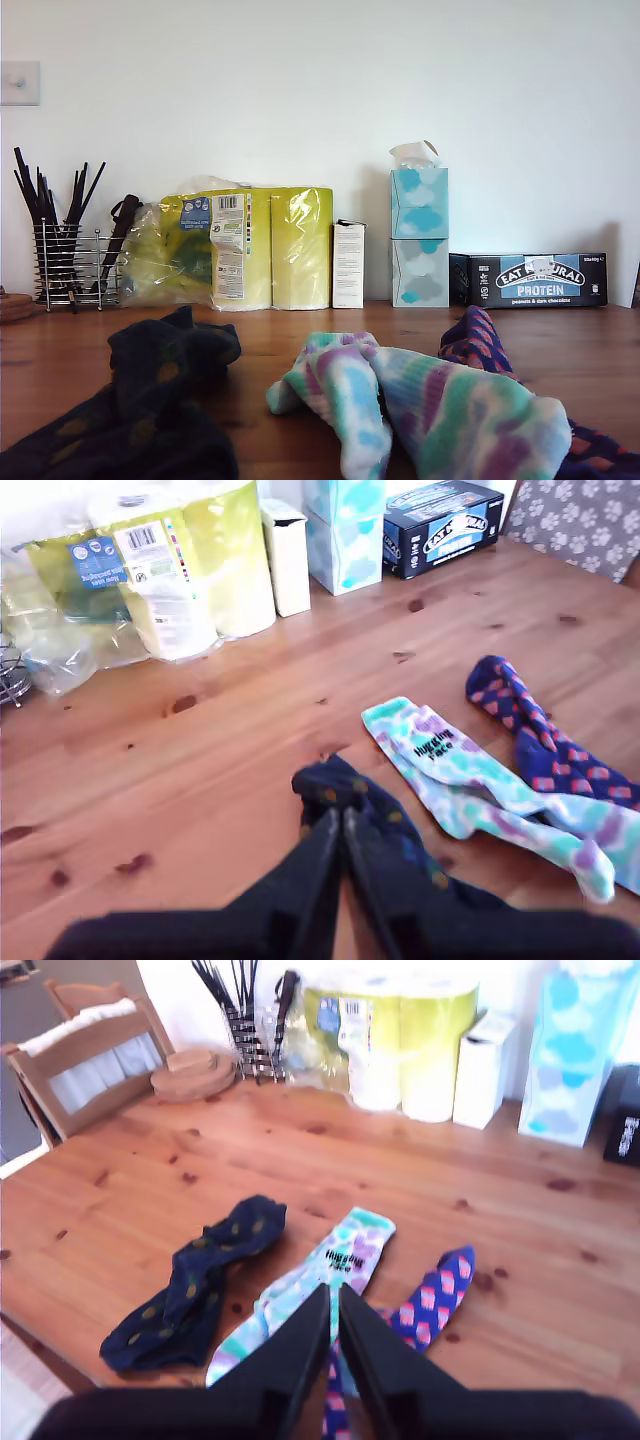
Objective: Pair up the socks based on colour and pattern, by placing each sock on top of its pair
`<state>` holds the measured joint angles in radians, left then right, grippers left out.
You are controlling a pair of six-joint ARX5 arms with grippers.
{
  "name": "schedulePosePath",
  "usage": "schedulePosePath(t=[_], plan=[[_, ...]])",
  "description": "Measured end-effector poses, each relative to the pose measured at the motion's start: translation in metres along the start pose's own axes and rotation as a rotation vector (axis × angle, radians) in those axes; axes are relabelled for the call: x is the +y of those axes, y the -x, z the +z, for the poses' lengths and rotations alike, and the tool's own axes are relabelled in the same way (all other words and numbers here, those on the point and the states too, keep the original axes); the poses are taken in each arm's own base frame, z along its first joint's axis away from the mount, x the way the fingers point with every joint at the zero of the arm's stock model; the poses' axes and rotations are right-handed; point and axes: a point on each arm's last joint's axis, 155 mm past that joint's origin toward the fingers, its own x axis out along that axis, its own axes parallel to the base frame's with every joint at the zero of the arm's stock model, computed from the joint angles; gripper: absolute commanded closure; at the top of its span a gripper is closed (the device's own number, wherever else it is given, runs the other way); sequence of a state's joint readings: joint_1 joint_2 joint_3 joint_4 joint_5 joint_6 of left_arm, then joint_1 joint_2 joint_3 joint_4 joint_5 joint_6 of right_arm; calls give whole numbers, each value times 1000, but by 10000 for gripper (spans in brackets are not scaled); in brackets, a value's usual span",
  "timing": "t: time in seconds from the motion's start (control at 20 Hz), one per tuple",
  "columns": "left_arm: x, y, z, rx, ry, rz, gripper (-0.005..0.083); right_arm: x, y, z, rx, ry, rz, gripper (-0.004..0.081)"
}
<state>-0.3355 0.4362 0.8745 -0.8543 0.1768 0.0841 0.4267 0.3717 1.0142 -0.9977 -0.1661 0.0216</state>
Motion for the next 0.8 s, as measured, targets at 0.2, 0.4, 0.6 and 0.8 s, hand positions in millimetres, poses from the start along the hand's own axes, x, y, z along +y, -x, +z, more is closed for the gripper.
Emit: schedulePosePath(t=[0.2,0.4,0.6,0.8], plan=[[-4,5,-24,83,60,-10,797,0,1,-22,83,-18,-3,783],[-5,6,-36,129,72,-12,797,-1,-2,-34,145,-28,-5,783],[-5,6,-36,129,72,-12,797,-4,-4,-36,159,-30,-15,783],[-5,6,-36,129,72,-12,797,-4,-4,-36,159,-30,-16,783]])
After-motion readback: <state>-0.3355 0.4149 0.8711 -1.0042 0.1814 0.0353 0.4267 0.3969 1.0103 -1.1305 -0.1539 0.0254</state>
